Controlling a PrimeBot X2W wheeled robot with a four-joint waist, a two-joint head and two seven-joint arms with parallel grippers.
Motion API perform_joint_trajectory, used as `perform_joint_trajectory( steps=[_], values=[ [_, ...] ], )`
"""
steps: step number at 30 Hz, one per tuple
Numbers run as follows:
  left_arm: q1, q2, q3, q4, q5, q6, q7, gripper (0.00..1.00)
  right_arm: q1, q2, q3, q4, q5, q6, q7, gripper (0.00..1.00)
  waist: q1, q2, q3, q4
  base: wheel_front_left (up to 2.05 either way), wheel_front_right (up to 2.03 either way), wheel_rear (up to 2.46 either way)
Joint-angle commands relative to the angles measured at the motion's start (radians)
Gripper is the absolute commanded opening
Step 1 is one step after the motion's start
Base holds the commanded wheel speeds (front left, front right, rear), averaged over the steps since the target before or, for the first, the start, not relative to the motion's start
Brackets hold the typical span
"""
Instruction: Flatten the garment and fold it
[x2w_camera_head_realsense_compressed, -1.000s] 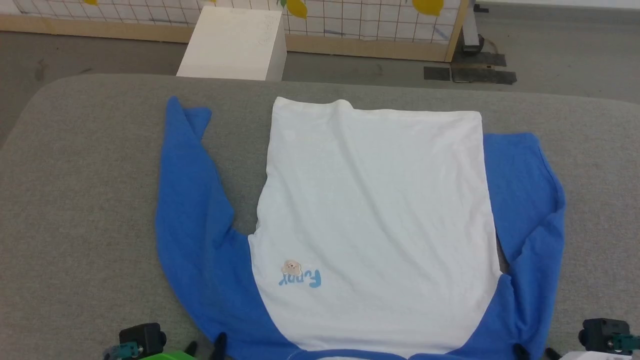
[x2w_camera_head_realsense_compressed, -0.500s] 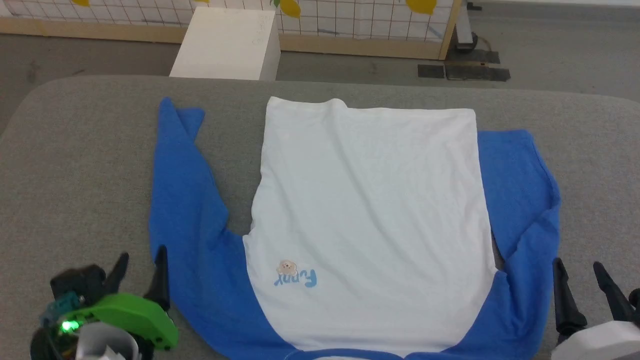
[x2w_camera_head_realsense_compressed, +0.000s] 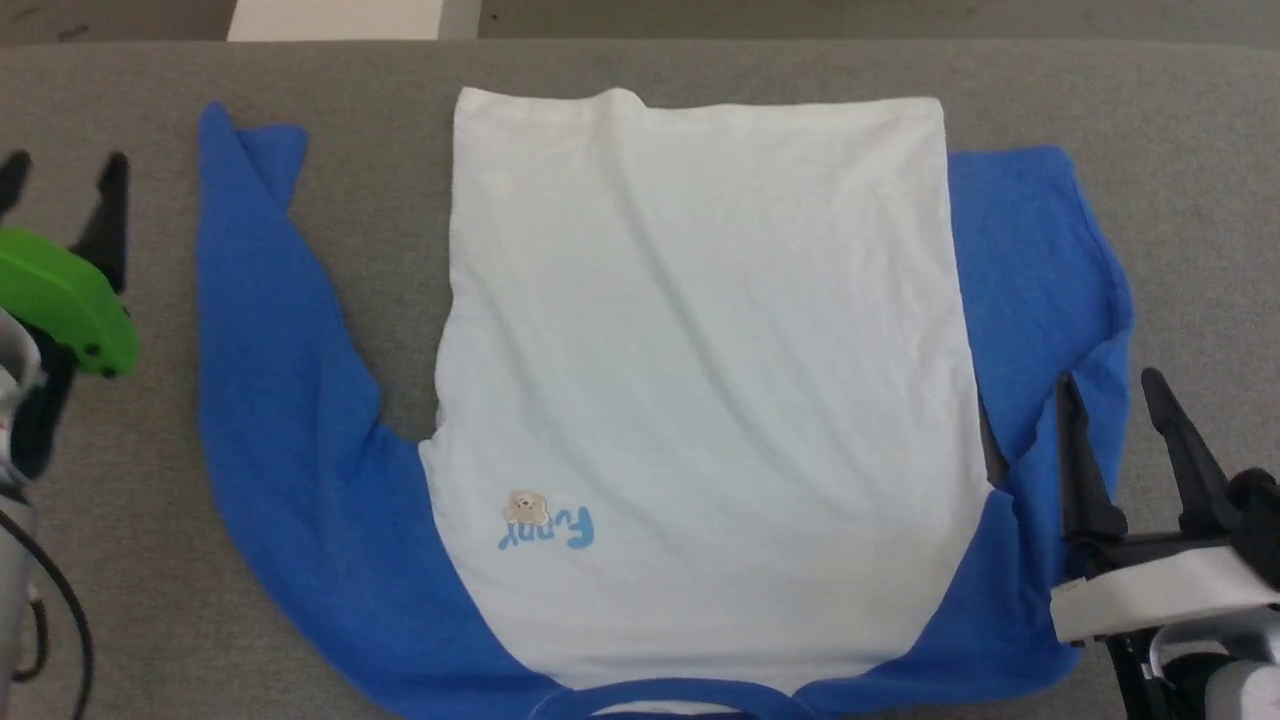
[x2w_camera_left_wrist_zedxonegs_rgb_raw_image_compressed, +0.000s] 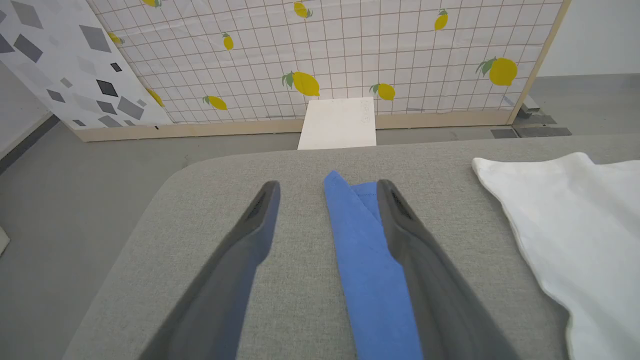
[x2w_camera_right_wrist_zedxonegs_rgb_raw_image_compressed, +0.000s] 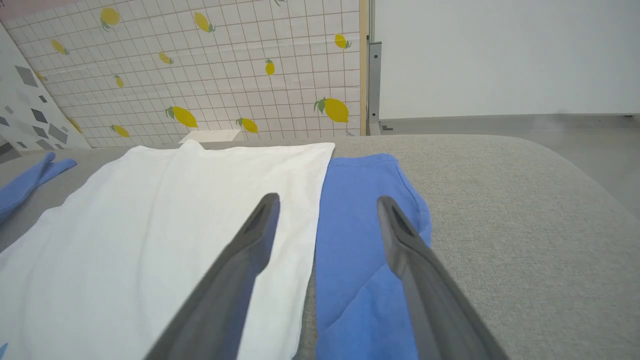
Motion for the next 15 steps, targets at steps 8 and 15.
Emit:
perform_joint_trajectory(
  steps=[8, 15],
  values=[
    [-0.182, 0.064, 0.023, 0.084, -0.044, 0.026, 0.191, 1.0, -0.084, -0.001, 0.052, -0.01, 0.01, -0.001, -0.012, 1.0, 0.0, 0.0, 0.224, -0.138, 0.0, 0.0, 0.0],
    [-0.176, 0.11, 0.046, 0.106, -0.066, 0.088, 0.343, 1.0, -0.11, -0.001, 0.08, 0.003, 0.021, -0.001, -0.026, 1.0, 0.0, 0.0, 0.274, -0.17, 0.0, 0.0, 0.0]
  ],
)
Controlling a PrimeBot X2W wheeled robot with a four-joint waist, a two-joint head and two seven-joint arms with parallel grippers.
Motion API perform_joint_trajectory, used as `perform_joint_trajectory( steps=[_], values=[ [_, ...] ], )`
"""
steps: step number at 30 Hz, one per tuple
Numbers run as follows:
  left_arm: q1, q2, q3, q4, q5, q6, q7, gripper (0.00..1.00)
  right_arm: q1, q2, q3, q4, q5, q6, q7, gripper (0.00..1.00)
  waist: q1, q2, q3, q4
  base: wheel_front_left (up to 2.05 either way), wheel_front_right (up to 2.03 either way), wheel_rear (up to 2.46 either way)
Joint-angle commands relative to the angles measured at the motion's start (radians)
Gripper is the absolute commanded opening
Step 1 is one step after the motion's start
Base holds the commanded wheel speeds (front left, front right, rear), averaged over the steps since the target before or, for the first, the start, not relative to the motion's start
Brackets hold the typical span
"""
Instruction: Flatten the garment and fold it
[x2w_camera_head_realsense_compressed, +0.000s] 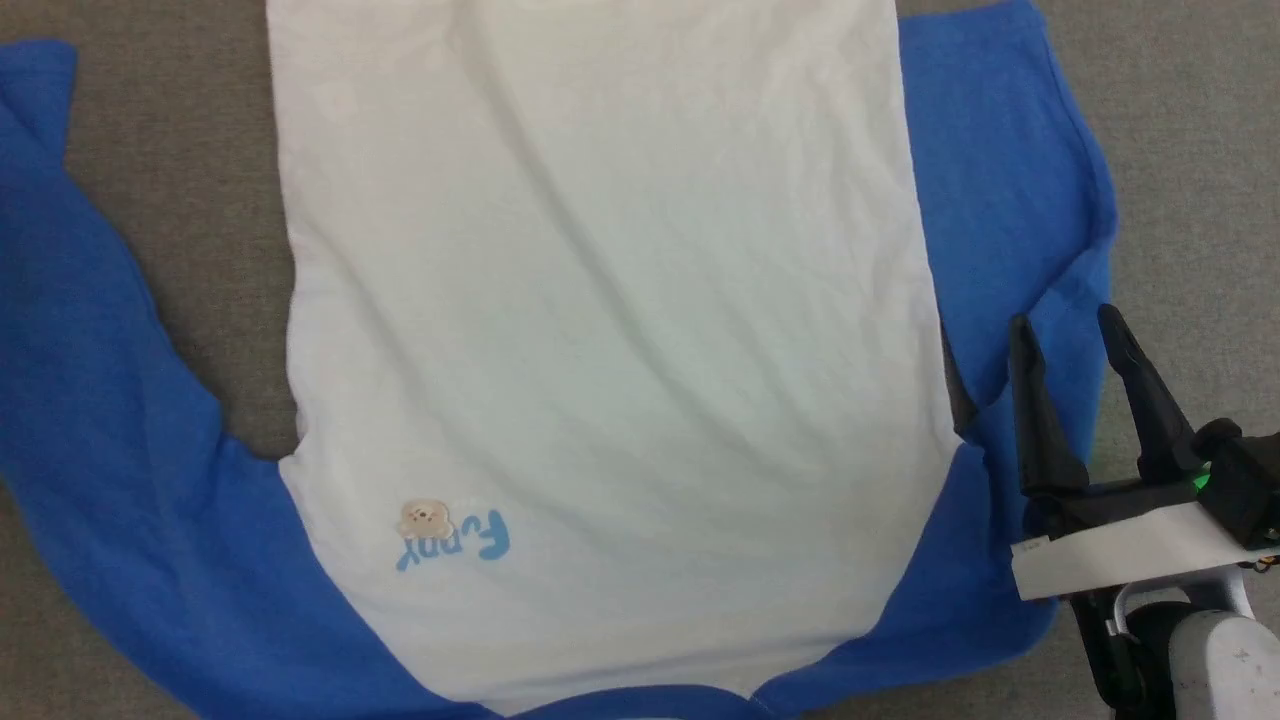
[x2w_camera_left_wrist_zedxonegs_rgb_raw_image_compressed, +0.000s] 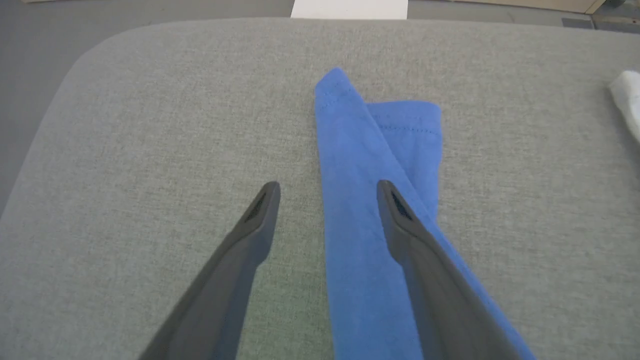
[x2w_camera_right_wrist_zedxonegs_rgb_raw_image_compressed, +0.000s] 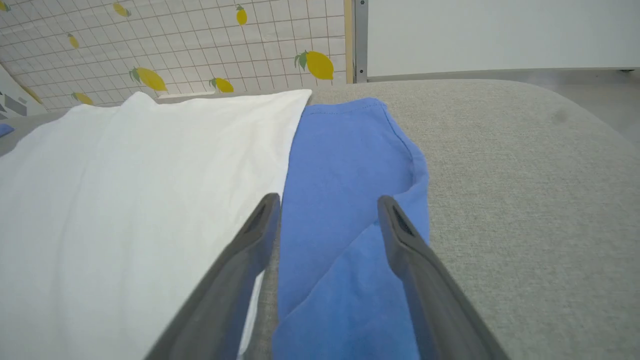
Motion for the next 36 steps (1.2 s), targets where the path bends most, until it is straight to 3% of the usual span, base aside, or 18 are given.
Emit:
perform_joint_trajectory(
  steps=[1, 8, 12, 13, 14, 15, 27, 36],
  values=[
    [0.007, 0.016, 0.006, 0.0, -0.01, 0.01, 0.014, 1.0, -0.018, -0.001, 0.004, 0.004, 0.007, -0.001, -0.01, 1.0, -0.0001, 0.0, 0.053, -0.051, 0.0, 0.0, 0.0],
    [0.053, 0.004, 0.031, -0.011, -0.062, 0.05, 0.094, 1.0, -0.031, -0.001, 0.006, 0.018, 0.011, -0.001, -0.017, 1.0, -0.0001, 0.0, 0.062, -0.048, 0.0, 0.0, 0.0],
    [0.061, -0.023, 0.037, -0.036, -0.107, 0.041, 0.117, 1.0, -0.042, -0.001, 0.006, 0.023, 0.013, -0.001, -0.019, 1.0, -0.0001, 0.0, 0.066, -0.039, 0.0, 0.0, 0.0],
    [0.062, -0.032, 0.038, -0.042, -0.12, 0.037, 0.122, 0.69, -0.044, -0.001, 0.007, 0.025, 0.013, -0.001, -0.02, 1.0, -0.0001, 0.0, 0.067, -0.036, 0.0, 0.0, 0.0],
    [0.063, -0.036, 0.037, -0.047, -0.125, 0.033, 0.124, 0.24, -0.046, -0.001, 0.008, 0.026, 0.013, -0.001, -0.019, 1.0, -0.0001, 0.0, 0.067, -0.034, 0.0, 0.0, 0.0],
    [0.063, -0.037, 0.036, -0.052, -0.127, 0.03, 0.122, 0.0, -0.047, -0.001, 0.01, 0.028, 0.013, -0.001, -0.018, 1.0, -0.0001, 0.0, 0.067, -0.032, 0.0, 0.0, 0.0],
    [0.067, 0.006, 0.077, -0.059, -0.054, -0.001, -0.145, 0.0, -0.033, -0.001, -0.005, 0.066, 0.013, -0.001, -0.016, 1.0, -0.0001, 0.0, -0.068, 0.006, 0.0, 0.0, 0.0],
    [0.213, 0.025, 0.106, -0.088, -0.063, 0.009, -0.168, 0.0, 0.035, -0.001, -0.037, 0.082, 0.023, -0.001, -0.002, 1.0, -0.0001, 0.0, -0.236, 0.066, 0.0, 0.0, 0.0]
  ],
)
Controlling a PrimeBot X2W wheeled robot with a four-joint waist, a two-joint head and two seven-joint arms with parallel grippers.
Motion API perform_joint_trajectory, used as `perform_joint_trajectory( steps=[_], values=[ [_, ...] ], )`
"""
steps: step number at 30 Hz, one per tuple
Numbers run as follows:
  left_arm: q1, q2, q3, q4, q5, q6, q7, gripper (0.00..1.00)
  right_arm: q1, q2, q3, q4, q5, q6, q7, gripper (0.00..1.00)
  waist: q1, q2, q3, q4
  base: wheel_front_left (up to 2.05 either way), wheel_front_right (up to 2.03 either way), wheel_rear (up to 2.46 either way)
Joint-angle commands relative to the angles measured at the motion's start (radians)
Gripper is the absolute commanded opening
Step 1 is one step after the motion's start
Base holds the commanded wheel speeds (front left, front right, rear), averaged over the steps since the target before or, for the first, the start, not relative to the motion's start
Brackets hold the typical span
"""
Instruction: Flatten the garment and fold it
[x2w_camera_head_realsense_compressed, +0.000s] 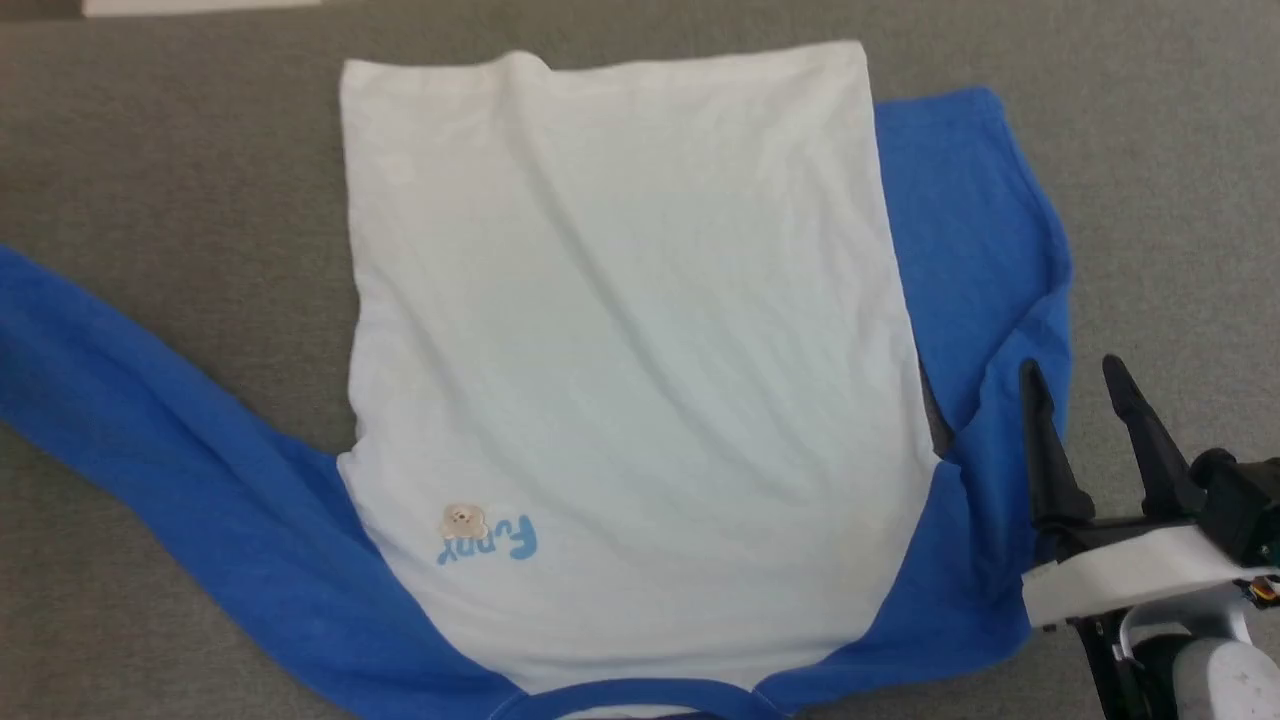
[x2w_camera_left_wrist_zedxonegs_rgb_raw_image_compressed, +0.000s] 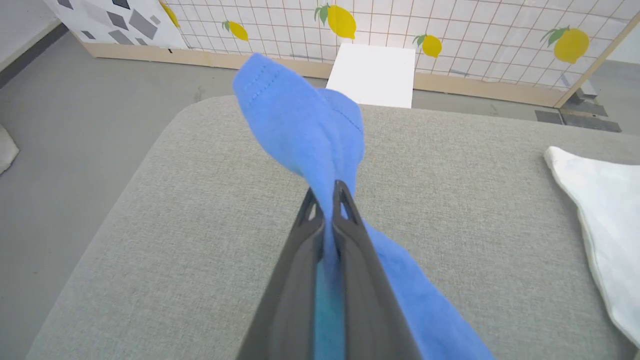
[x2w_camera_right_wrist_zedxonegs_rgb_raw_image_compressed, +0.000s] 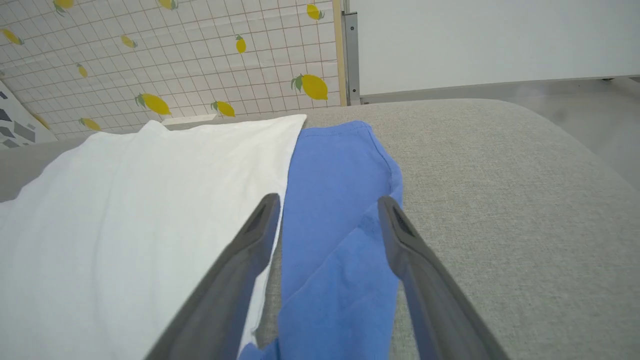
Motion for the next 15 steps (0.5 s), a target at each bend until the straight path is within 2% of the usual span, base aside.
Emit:
perform_joint_trajectory(
  steps=[1, 8, 12, 15],
  values=[
    [0.038, 0.007, 0.005, -0.023, -0.009, 0.008, -0.003, 0.0, 0.016, -0.001, -0.007, -0.001, 0.004, -0.001, 0.004, 1.0, 0.0, 0.0, -0.103, 0.055, 0.0, 0.0, 0.0],
    [0.192, -0.04, 0.006, -0.257, -0.024, 0.047, 0.0, 0.0, 0.07, -0.001, -0.028, -0.028, 0.006, -0.001, 0.03, 1.0, 0.0, 0.0, -0.184, 0.099, 0.0, 0.0, 0.0],
    [0.246, -0.091, -0.06, -0.422, -0.017, 0.057, 0.02, 0.0, 0.094, -0.001, -0.031, -0.041, 0.01, -0.001, 0.043, 1.0, 0.0, 0.0, -0.215, 0.12, 0.0, 0.0, 0.0],
    [0.249, -0.148, -0.157, -0.52, 0.006, 0.054, 0.031, 0.0, 0.106, -0.001, -0.029, -0.046, 0.013, -0.001, 0.052, 1.0, 0.0, 0.0, -0.235, 0.131, 0.0, 0.0, 0.0]
  ],
)
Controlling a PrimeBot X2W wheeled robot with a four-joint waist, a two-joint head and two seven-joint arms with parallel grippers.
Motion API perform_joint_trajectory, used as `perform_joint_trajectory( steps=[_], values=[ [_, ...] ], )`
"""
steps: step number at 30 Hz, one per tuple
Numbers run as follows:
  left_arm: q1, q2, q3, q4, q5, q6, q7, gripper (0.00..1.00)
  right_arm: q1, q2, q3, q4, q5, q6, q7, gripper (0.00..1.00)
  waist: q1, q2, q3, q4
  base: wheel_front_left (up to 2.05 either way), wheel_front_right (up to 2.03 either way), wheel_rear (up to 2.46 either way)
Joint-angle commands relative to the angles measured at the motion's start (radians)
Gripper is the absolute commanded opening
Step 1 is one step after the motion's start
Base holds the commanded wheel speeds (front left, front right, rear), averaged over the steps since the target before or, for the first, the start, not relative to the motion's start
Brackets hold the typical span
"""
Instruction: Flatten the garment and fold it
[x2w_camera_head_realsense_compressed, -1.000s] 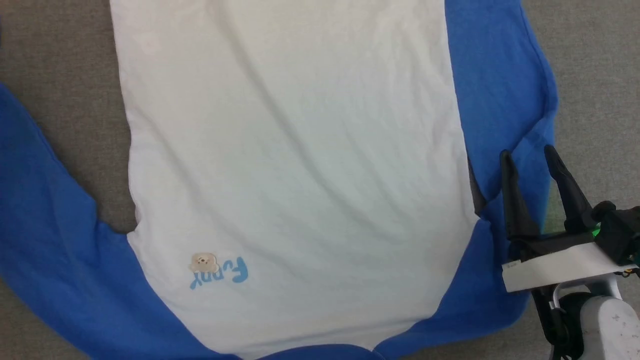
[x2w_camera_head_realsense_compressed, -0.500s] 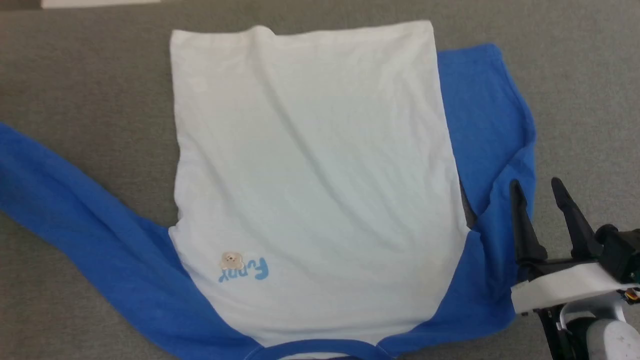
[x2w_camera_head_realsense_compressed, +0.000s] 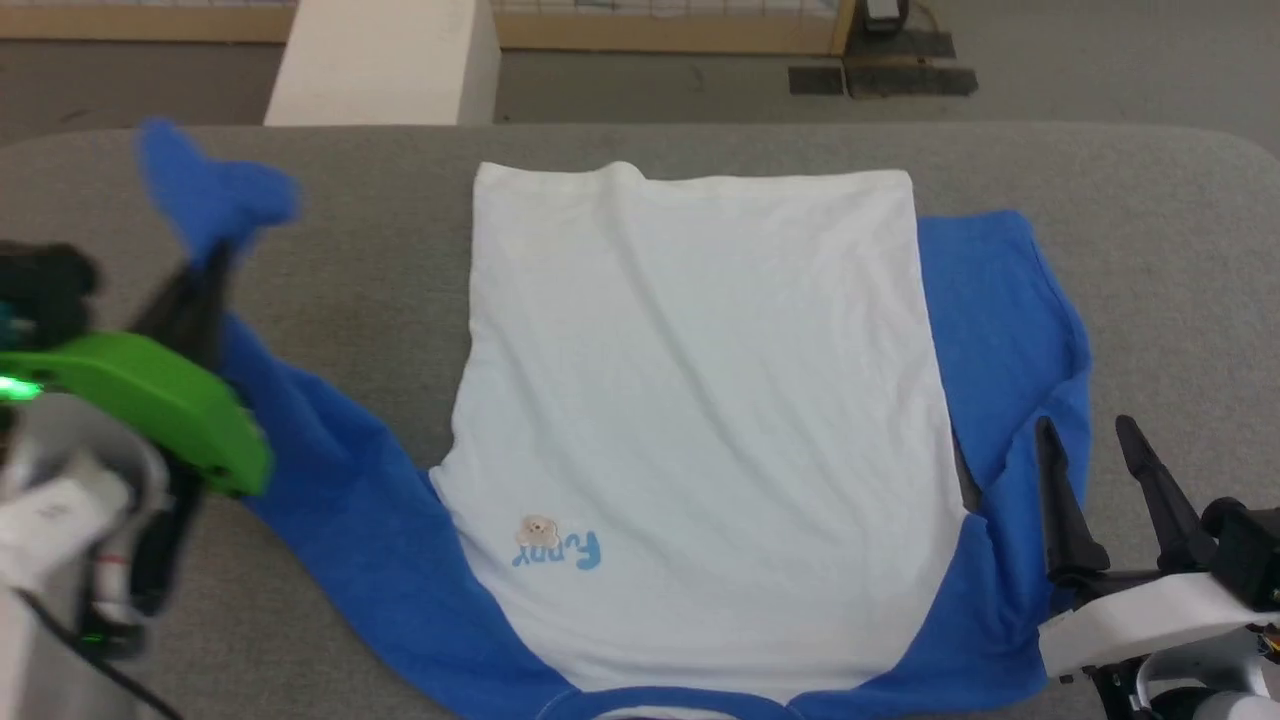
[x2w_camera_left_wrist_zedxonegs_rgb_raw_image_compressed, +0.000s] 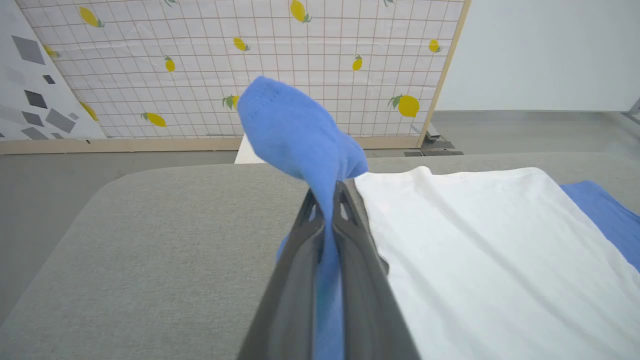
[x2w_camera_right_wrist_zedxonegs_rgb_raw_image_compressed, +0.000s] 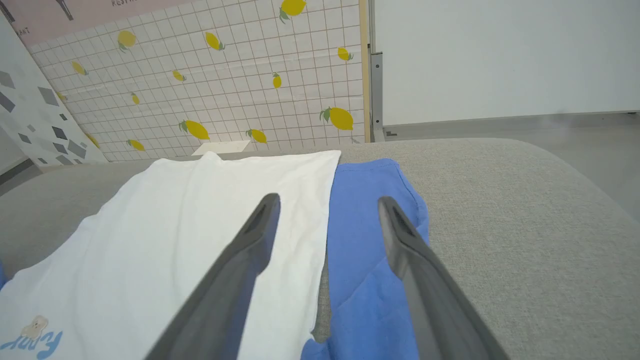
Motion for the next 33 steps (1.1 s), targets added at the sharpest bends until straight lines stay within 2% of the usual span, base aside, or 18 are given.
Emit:
perform_joint_trajectory(
  steps=[1, 5, 8, 13, 19, 23, 28, 33],
  values=[
    [0.005, -0.029, -0.04, -0.025, 0.012, -0.006, 0.001, 0.0, 0.011, -0.001, 0.003, -0.006, 0.007, -0.001, 0.006, 1.0, 0.0, 0.0, -0.045, 0.036, 0.0, 0.0, 0.0],
    [-0.02, -0.122, -0.195, -0.063, 0.04, -0.034, 0.006, 0.0, 0.016, -0.001, 0.011, -0.012, 0.009, -0.001, 0.017, 1.0, 0.0, 0.0, -0.059, 0.035, 0.0, 0.0, 0.0],
    [-0.036, -0.194, -0.292, -0.029, 0.056, -0.05, 0.005, 0.0, 0.018, -0.001, 0.017, -0.015, 0.009, -0.001, 0.023, 1.0, 0.0, 0.0, -0.067, 0.029, 0.0, 0.0, 0.0],
    [-0.053, -0.337, -0.447, 0.118, 0.078, -0.069, -0.015, 0.0, 0.025, -0.001, 0.029, -0.021, 0.008, -0.001, 0.033, 1.0, 0.0, 0.0, -0.066, 0.005, 0.0, 0.0, 0.0],
    [-0.087, -0.456, -0.6, 0.37, 0.12, -0.116, -0.035, 0.0, 0.022, -0.001, 0.038, -0.025, 0.009, -0.001, 0.042, 1.0, 0.0, 0.0, -0.054, -0.027, 0.0, 0.0, 0.0],
    [-0.123, -0.499, -0.677, 0.506, 0.136, -0.137, -0.058, 0.0, 0.018, -0.001, 0.045, -0.022, 0.011, -0.001, 0.045, 1.0, 0.0, 0.0, -0.045, -0.042, 0.0, 0.0, 0.0],
    [-0.159, -0.515, -0.778, 0.629, 0.137, -0.167, -0.079, 0.0, 0.013, -0.001, 0.057, -0.016, 0.013, -0.001, 0.048, 1.0, 0.0, 0.0, -0.038, -0.055, 0.0, 0.0, 0.0],
    [-0.168, -0.518, -0.889, 0.675, 0.06, -0.199, -0.089, 0.0, 0.01, -0.001, 0.055, -0.013, 0.012, -0.001, 0.047, 1.0, 0.0, 0.0, -0.036, -0.057, 0.0, 0.0, 0.0]
  ],
)
